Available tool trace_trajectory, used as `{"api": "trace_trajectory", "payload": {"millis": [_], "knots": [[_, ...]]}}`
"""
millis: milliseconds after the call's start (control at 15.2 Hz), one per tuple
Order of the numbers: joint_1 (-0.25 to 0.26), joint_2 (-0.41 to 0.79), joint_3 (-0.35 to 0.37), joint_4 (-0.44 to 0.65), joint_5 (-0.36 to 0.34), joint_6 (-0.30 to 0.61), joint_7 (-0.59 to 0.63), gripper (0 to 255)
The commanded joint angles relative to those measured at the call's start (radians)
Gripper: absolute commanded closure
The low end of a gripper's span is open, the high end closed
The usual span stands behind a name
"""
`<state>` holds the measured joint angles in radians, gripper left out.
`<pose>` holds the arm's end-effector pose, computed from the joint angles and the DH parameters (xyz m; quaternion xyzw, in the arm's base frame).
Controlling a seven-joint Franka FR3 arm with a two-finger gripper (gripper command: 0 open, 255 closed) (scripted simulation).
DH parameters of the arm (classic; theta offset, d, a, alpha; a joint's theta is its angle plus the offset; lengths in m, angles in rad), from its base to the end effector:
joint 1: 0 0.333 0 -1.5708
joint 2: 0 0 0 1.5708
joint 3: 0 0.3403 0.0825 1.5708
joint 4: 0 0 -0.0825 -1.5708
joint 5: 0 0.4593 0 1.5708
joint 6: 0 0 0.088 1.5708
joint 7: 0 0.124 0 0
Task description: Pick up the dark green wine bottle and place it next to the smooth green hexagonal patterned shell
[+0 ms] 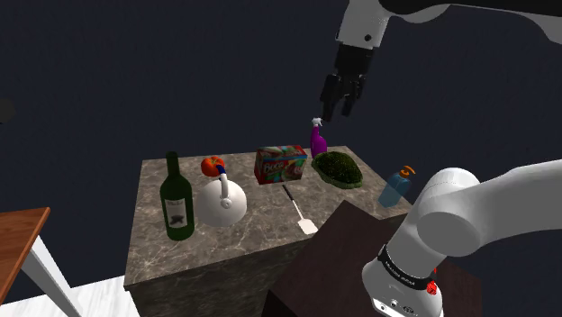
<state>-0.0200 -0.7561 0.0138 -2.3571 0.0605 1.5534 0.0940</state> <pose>0.3702 0.0062 0.5779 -0.9980 0.0522 0.0249 0.0245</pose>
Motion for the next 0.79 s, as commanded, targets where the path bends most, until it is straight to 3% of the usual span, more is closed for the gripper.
{"api": "trace_trajectory", "payload": {"millis": [0,726], "knots": [[0.0,0.0,0.0,0.0,0.0,0.0,0.0,0],[0.04,0.355,0.144,0.139,0.067,0.212,0.165,0]]}}
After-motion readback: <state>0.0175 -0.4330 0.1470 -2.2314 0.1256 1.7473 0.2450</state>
